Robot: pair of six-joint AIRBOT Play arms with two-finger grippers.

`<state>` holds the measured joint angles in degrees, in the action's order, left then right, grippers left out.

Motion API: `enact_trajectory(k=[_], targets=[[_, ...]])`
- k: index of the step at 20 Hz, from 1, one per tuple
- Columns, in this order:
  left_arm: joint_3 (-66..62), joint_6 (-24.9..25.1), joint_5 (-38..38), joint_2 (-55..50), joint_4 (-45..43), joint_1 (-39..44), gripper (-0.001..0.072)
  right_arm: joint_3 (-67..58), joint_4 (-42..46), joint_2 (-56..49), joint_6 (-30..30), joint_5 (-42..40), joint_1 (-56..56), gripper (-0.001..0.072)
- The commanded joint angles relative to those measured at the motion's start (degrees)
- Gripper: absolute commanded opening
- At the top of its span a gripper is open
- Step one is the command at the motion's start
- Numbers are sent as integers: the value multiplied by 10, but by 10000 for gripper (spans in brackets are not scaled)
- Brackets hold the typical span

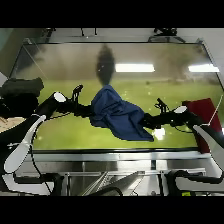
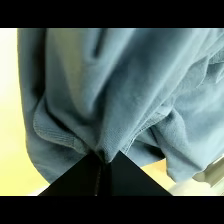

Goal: Fold the shirts.

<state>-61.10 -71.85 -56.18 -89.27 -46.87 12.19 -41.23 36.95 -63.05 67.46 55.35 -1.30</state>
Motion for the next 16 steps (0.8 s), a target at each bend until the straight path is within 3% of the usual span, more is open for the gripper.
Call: enact_trajectory(k=[1,3,8,13,16], targets=[[1,9,3,8,3,0,15,-1,-64,-5,-60,1,0,132],[1,9,9,28,4,-1,15,-1,-97,-5,-96,1,0,19],[-30,7,-32,134,6,-39,15,-77,-117,16,-126,22,-3,16],[-132,-16,-110,262,6,-108,15,-256,-111,116,-104,54,-9,16],[-222,-17,-145,335,49,-156,14,-392,-106,184,-104,56,-30,15]])
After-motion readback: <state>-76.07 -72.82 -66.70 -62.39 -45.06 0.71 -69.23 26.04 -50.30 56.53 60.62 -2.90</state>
